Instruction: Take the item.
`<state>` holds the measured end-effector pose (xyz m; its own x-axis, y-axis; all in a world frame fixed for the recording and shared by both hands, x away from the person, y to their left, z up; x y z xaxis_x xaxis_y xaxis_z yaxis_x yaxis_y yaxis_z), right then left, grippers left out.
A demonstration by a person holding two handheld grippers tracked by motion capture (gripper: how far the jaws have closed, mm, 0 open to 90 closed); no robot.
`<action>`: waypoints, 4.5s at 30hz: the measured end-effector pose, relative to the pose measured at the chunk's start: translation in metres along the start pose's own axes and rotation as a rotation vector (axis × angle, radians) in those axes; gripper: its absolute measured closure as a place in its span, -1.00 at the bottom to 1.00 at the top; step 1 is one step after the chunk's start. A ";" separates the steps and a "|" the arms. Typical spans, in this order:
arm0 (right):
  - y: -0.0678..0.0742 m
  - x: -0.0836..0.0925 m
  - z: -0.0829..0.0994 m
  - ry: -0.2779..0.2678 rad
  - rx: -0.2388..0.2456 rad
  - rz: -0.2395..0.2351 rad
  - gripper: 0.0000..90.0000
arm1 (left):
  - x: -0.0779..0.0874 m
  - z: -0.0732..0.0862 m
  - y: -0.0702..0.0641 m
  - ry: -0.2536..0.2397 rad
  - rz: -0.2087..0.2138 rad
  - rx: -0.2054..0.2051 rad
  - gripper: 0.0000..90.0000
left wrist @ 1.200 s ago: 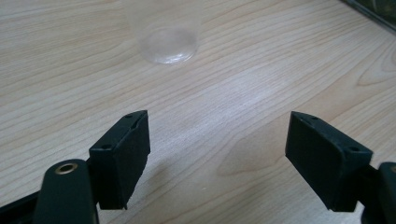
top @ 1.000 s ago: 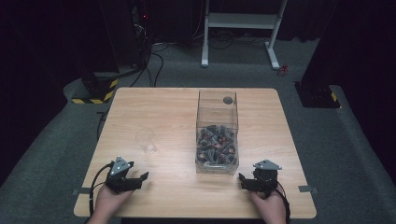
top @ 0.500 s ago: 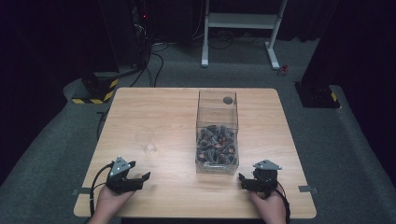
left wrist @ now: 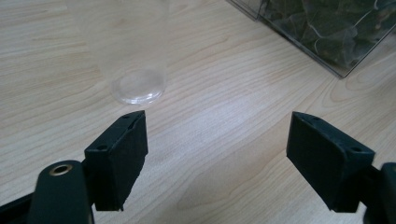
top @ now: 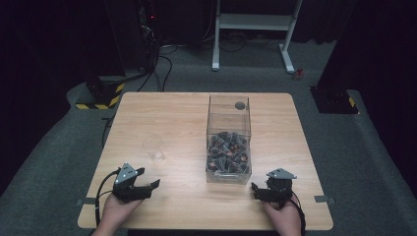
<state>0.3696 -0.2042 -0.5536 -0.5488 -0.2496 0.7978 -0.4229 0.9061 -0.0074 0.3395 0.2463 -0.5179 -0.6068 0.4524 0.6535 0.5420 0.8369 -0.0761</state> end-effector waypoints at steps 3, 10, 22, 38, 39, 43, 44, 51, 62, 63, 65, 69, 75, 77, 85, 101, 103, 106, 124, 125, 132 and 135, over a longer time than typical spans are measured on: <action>0.000 0.000 0.000 0.000 0.000 -0.001 -0.80 | 0.002 -0.005 -0.001 -0.008 0.008 -0.004 -0.53; 0.000 0.000 0.000 0.000 0.002 -0.003 -0.80 | 0.004 -0.014 -0.006 -0.016 0.011 -0.005 -0.55; 0.000 0.000 0.000 0.002 0.003 -0.004 -0.80 | 0.001 -0.031 -0.021 -0.033 0.039 -0.046 -0.54; 0.000 0.000 0.000 0.002 0.002 -0.005 -0.80 | -0.008 -0.049 -0.039 -0.047 0.092 -0.060 -0.53; 0.000 0.000 0.000 0.002 0.003 -0.005 -0.80 | -0.009 -0.050 -0.040 -0.048 0.097 -0.060 -0.53; 0.000 0.000 0.000 0.003 0.001 -0.005 -0.80 | -0.010 -0.054 -0.043 -0.056 0.104 -0.064 -0.50; 0.000 0.000 0.000 0.002 0.003 -0.005 -0.80 | -0.010 -0.054 -0.044 -0.059 0.104 -0.066 -0.50; 0.000 0.000 0.000 0.003 0.001 -0.005 -0.80 | -0.015 -0.061 -0.050 -0.062 0.117 -0.070 -0.51; 0.000 0.000 0.000 0.003 0.001 -0.005 -0.80 | -0.021 -0.071 -0.057 -0.061 0.127 -0.088 -0.50; 0.000 0.000 0.000 0.003 0.001 -0.005 -0.80 | -0.021 -0.072 -0.057 -0.062 0.125 -0.090 -0.50; 0.000 0.000 0.000 0.003 0.002 -0.004 -0.80 | -0.022 -0.074 -0.058 -0.066 0.126 -0.091 -0.49; 0.000 0.000 0.000 0.003 0.001 -0.005 -0.80 | -0.024 -0.077 -0.059 -0.067 0.140 -0.086 -0.49; 0.000 0.000 0.000 0.002 0.003 -0.005 -0.80 | -0.027 -0.085 -0.062 -0.063 0.147 -0.099 -0.48; 0.000 0.000 0.000 0.003 0.002 -0.004 -0.80 | -0.027 -0.088 -0.064 -0.065 0.151 -0.100 -0.47; 0.000 0.000 0.000 0.002 0.006 -0.006 -0.80 | -0.032 -0.096 -0.070 -0.061 0.164 -0.117 -0.45; 0.000 0.000 0.000 0.000 0.017 -0.007 -0.80 | -0.040 -0.116 -0.077 -0.087 0.186 -0.125 -0.42; 0.000 0.000 0.000 0.002 0.016 -0.008 -0.80 | -0.040 -0.119 -0.078 -0.097 0.189 -0.124 -0.40; 0.000 0.000 0.000 0.002 0.017 -0.009 -0.80 | -0.044 -0.122 -0.078 -0.089 0.185 -0.129 -0.40; 0.000 0.000 0.001 0.002 0.020 -0.013 -0.80 | -0.066 -0.132 -0.095 -0.075 0.223 -0.156 -0.30; 0.000 0.000 0.000 0.001 0.022 -0.012 -0.80 | -0.067 -0.133 -0.096 -0.074 0.226 -0.155 -0.29; 0.000 0.000 0.000 0.001 0.023 -0.013 -0.80 | -0.075 -0.142 -0.104 -0.065 0.229 -0.171 -0.24; 0.000 0.000 0.001 0.001 0.024 -0.013 -0.80 | -0.078 -0.146 -0.106 -0.072 0.230 -0.173 -0.16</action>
<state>0.3690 -0.2041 -0.5537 -0.5424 -0.2614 0.7984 -0.4472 0.8944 -0.0109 0.4145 0.0772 -0.4514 -0.4931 0.6496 0.5787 0.7573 0.6479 -0.0820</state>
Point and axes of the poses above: each handheld gripper's, and its own axes: x roughly backward along the jaws, z roughly out of its underside, y roughly to its left, the point moved 4 cm from there along -x, roughly forward along the jaws, and after that the axes turned 7 degrees about y, right-handed, at the moved point
